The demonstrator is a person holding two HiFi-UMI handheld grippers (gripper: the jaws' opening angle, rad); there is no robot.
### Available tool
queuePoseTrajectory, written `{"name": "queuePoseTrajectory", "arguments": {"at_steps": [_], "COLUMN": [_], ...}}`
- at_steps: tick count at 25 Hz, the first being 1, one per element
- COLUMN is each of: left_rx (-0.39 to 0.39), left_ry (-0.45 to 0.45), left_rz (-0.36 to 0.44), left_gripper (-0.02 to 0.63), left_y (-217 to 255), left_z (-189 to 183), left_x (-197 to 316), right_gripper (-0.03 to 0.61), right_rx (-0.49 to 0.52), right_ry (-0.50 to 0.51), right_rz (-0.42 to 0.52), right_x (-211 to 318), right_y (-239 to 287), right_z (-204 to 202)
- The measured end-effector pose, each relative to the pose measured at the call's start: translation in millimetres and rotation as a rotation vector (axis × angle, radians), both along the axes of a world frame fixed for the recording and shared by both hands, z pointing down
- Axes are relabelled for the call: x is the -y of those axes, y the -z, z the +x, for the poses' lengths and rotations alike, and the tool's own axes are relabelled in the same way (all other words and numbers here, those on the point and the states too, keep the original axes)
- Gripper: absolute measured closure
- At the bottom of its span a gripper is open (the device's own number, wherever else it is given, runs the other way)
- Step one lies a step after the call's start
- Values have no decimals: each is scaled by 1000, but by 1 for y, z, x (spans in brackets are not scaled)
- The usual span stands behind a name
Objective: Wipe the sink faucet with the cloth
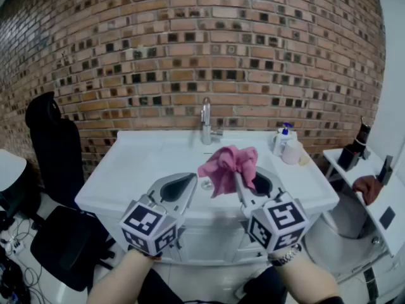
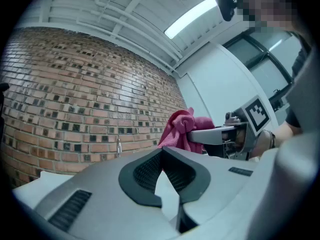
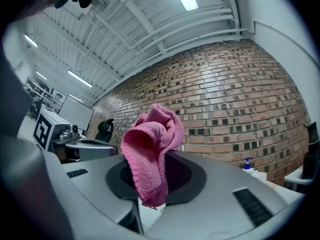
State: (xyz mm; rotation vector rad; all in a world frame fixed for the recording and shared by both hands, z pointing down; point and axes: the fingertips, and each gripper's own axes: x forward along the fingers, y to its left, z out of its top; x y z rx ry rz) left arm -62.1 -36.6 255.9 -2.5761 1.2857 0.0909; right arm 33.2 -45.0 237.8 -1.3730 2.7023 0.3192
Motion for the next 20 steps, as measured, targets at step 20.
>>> {"name": "queuePoseTrajectory", "arguments": {"at_steps": [20], "left_rx": [62], "left_ry": [13], "left_rz": [-11], "left_gripper": [607], "left_y": [12], "left_z": [-6], "left_x": [91], "right_gripper": [509], "right_rx": [31], "right_ry": [10], "right_rz": [20], "right_x": [102], "right_y": [23], "right_z": [-8]}}
